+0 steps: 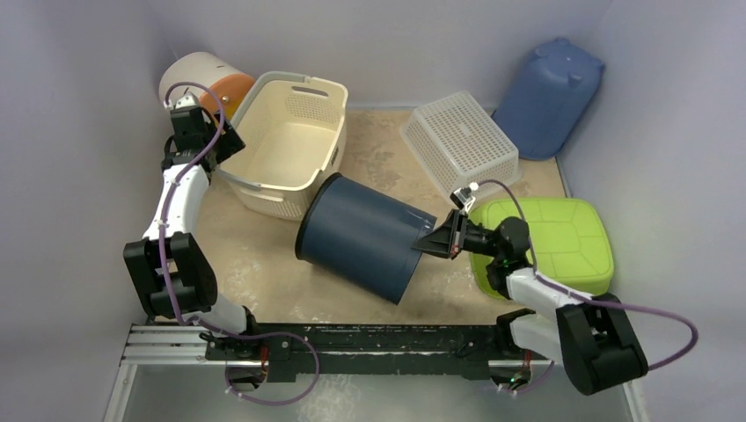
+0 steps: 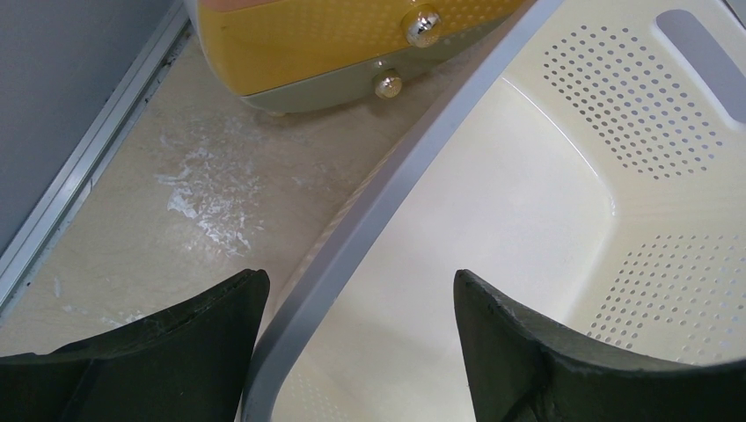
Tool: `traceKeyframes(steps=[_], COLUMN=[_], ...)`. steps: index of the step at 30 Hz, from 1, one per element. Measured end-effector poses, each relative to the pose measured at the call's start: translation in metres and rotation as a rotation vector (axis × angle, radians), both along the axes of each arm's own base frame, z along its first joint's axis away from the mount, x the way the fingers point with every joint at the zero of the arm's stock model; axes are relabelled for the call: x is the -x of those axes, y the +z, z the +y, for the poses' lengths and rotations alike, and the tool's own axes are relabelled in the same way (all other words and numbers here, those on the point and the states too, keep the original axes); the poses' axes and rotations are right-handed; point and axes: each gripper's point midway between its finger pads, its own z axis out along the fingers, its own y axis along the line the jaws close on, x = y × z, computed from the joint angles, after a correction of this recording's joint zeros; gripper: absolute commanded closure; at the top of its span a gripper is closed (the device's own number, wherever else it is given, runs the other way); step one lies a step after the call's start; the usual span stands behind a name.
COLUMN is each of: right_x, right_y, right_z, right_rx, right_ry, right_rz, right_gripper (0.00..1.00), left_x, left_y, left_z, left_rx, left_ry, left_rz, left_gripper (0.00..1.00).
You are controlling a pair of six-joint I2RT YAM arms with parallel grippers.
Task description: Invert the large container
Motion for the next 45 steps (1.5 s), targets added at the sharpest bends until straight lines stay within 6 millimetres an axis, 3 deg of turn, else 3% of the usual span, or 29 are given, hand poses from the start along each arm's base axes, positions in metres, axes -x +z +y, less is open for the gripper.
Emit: traceKeyframes(steps=[2,5,10,14,18,21,25,30,34,36,40,43,45], right_x=[-0.007,-0.012,-0.018,-0.018,-0.011,-0.009,-0.008,-0.009,-0.008,-0.007,-0.006,-0.006,-0.007], right_y=[-0.002,-0.012,-0.022,-0.029,-0.033,-0.036,-0.037,-0.038,-0.040,-0.041,-0.042,-0.042,-0.042], right_z=[-0.005,-0.021,-0.040,-0.044,-0.044,-0.046,-0.046,-0.046,-0.046,-0.046,-0.046,-0.046,-0.046], right_rx=[0.055,0.127,0.194,0.218,0.218,0.219,0.215,0.213,0.214,0.213,0.212,0.212,0.211], right_ry=[0.002,-0.017,-0.052,-0.011,0.048,0.064,0.095,0.120,0.130,0.134,0.141,0.147,0.152], right_rz=[-0.035,-0.048,-0.054,-0.056,-0.062,-0.068,-0.077,-0.092,-0.096,-0.100,-0.098,-0.097,-0.097], right_gripper=[1.00,1.00,1.00,1.00,1.00,1.00,1.00,1.00,1.00,1.00,1.00,1.00,1.00], left_x=[0.000,0.000,-0.001,0.000,0.007,0.016,0.034,0.039,0.042,0.043,0.045,0.051,0.063], left_y=[0.000,0.000,0.003,0.017,0.047,0.077,0.098,0.089,0.082,0.089,0.103,0.110,0.102], left_z=[0.000,-0.001,-0.014,-0.044,-0.088,-0.108,-0.121,-0.117,-0.114,-0.114,-0.123,-0.142,-0.162], left_rx=[0.000,0.004,0.022,0.022,0.031,0.065,0.078,0.052,0.043,0.043,0.093,0.169,0.217], left_ry=[-0.001,-0.004,-0.029,-0.093,-0.180,-0.223,-0.261,-0.248,-0.237,-0.237,-0.259,-0.306,-0.351], left_rz=[0.000,0.000,-0.004,-0.026,-0.097,-0.179,-0.233,-0.192,-0.153,-0.162,-0.206,-0.266,-0.277], left_gripper=[0.26,0.40,0.45,0.54,0.69,0.55,0.38,0.30,0.29,0.39,0.67,0.74,0.77])
